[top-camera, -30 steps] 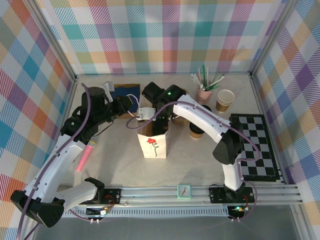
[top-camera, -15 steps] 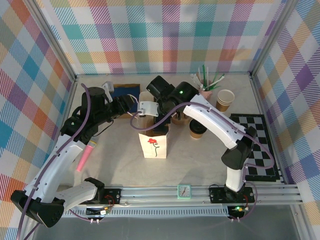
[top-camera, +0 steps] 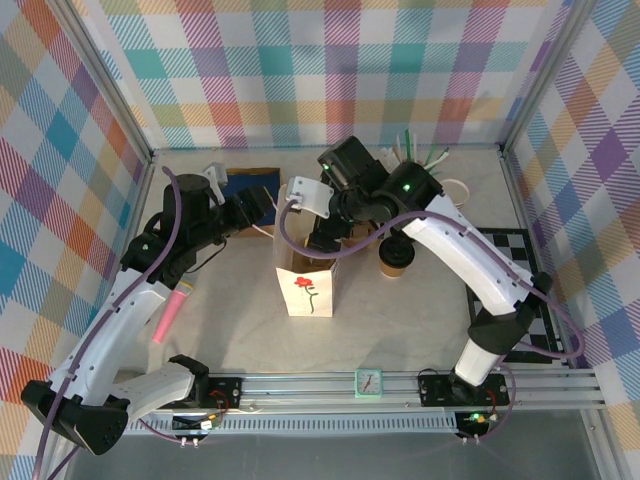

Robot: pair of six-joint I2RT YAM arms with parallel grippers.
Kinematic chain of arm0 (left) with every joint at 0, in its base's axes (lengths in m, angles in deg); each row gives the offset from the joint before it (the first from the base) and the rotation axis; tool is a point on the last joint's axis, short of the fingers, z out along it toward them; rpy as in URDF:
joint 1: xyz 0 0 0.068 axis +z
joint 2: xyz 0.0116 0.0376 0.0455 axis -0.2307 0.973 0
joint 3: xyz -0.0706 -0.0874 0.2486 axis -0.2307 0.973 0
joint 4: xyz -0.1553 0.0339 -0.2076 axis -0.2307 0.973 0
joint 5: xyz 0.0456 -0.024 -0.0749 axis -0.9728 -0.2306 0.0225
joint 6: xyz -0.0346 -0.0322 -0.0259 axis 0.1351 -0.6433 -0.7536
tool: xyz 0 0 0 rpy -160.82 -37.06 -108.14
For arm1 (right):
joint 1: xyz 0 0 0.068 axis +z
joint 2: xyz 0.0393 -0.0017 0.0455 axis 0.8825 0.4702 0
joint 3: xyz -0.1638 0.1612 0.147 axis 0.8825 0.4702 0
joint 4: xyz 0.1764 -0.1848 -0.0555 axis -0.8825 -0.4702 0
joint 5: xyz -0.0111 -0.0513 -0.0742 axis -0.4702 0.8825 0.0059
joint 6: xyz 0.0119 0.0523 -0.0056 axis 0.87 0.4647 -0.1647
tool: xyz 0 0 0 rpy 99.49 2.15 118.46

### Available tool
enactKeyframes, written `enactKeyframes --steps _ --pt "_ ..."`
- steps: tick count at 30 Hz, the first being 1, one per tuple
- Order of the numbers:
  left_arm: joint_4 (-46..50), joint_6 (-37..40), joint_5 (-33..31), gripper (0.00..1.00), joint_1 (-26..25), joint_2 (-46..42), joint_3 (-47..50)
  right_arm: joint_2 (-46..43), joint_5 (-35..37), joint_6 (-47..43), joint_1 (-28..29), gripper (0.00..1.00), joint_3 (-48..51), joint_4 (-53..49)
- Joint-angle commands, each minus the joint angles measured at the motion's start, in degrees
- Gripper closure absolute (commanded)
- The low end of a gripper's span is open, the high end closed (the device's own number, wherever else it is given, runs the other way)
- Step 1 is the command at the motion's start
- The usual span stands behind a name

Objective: Pack the takeout coffee

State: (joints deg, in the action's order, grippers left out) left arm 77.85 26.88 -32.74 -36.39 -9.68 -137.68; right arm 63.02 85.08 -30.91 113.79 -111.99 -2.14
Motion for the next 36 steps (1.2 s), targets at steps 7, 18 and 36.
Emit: enactKeyframes --steps 7,18,36 --pt "5.49 4.35 -0.94 0.18 0.63 0.53 -4.12 -3.1 3.08 8.26 -0.69 0.01 2.47 3.17" --pt "9.93 8.2 -0.69 0.18 -1.45 4.24 -4.23 -0.7 -0.47 22.08 -8.81 0.01 -0.52 1.65" --pt "9.49 9.61 -9.34 0.65 -10.4 12.76 -6.04 10.42 -2.07 33.5 -13.18 0.44 -3.07 -2.32"
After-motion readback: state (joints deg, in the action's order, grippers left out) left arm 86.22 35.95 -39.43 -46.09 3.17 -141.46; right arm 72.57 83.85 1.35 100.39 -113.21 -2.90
